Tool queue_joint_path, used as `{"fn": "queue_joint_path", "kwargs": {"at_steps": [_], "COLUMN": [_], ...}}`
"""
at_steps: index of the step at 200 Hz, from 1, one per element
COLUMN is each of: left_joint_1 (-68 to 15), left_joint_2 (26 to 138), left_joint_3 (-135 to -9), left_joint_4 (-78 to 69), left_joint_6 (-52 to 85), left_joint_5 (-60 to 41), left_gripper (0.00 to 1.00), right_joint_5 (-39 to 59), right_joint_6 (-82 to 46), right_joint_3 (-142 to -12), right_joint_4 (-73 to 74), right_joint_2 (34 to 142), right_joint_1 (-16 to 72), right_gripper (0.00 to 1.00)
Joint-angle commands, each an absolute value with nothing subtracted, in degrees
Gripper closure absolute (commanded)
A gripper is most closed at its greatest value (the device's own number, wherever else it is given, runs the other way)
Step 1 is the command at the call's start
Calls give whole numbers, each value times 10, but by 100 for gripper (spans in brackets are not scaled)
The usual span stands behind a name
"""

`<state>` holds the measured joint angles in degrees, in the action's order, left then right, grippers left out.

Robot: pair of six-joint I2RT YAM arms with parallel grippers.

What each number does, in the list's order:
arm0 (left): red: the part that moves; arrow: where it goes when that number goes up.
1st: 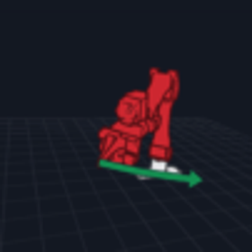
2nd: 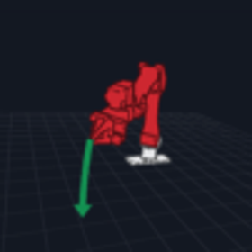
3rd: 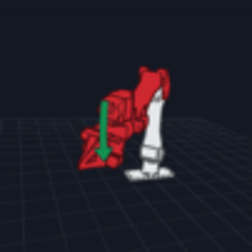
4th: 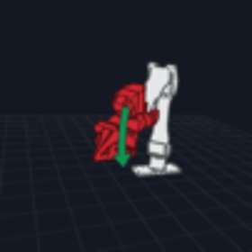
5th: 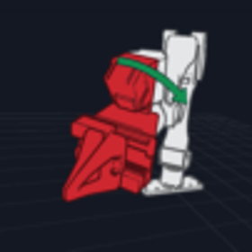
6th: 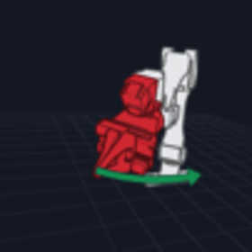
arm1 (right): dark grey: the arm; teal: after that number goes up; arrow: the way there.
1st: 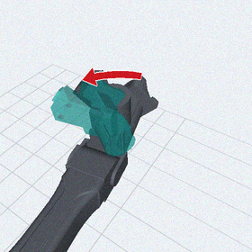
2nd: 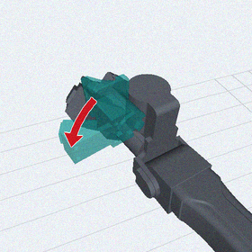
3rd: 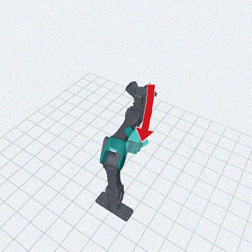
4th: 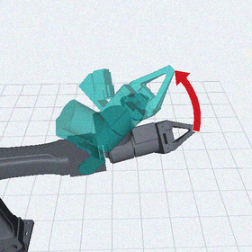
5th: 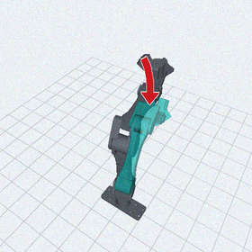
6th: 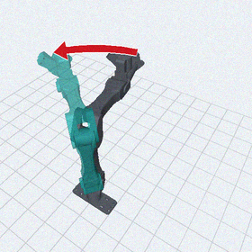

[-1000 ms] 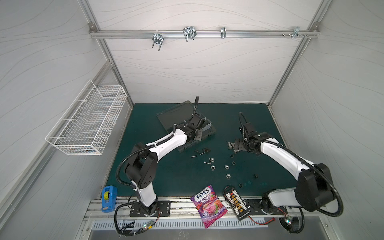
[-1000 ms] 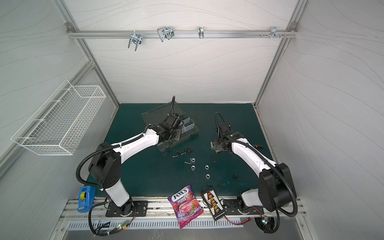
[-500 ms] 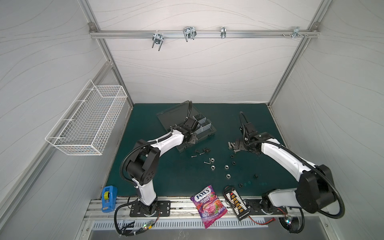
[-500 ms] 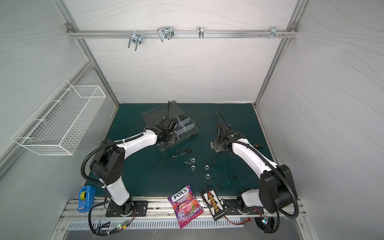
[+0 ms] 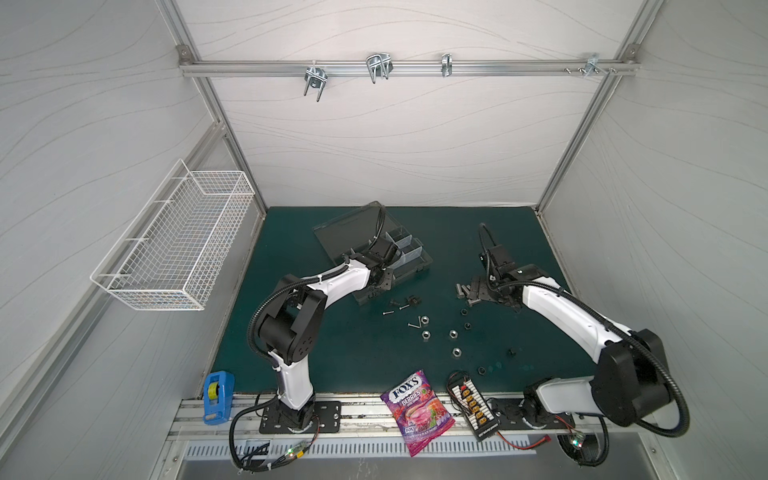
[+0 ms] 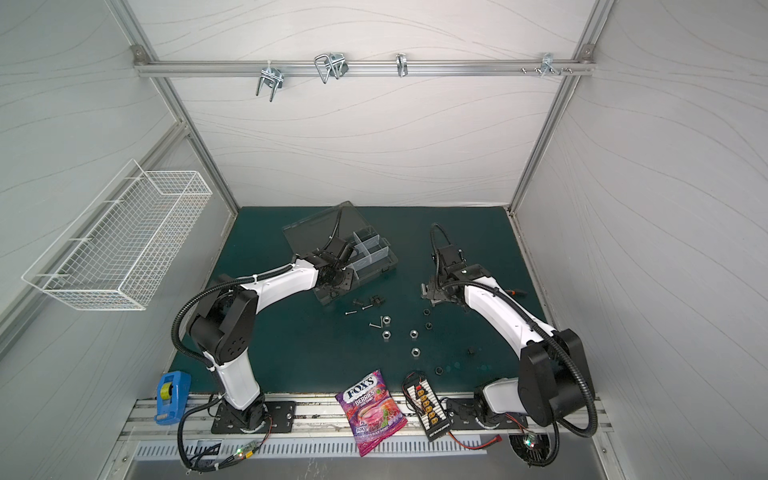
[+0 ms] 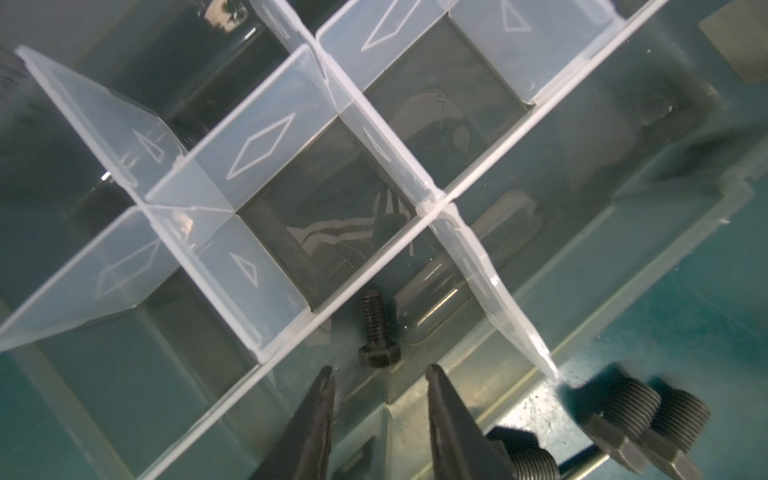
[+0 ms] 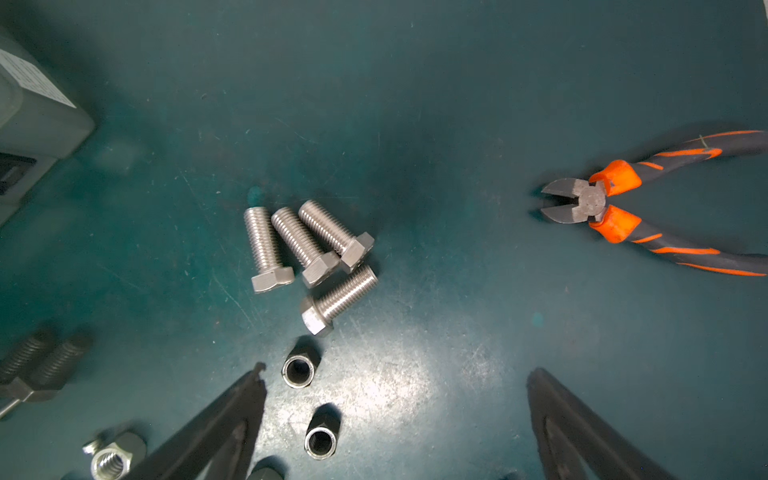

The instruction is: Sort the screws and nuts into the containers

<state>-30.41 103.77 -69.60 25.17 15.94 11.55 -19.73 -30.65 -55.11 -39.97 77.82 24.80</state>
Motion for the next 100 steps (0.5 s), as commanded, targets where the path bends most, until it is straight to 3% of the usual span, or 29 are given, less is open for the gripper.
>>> {"fn": "queue_joint_path", "kwargs": {"at_steps": [1, 37, 71, 100], "left_joint_1": [-301, -316, -380, -430], "left_joint_2": [997, 939, 886, 883], "left_joint_3": [-705, -679, -635, -599], "left_joint_4": [261, 272, 279, 271], "left_joint_6": [151, 142, 119, 108], "left_joint_5": [116, 97, 104, 99], "left_gripper": [60, 56, 52, 38], "right_joint_5": [-214, -233, -253, -262], "right_joint_6": [-318, -326, -336, -345], "right_joint_3": [-553, -552, -544, -540], "right_joint_4": [-418, -426, -428, -428], "right_joint_2": [762, 752, 741, 737], "right_joint_1": [251, 251, 250, 250], "right_gripper": [1, 1, 1, 1]}}
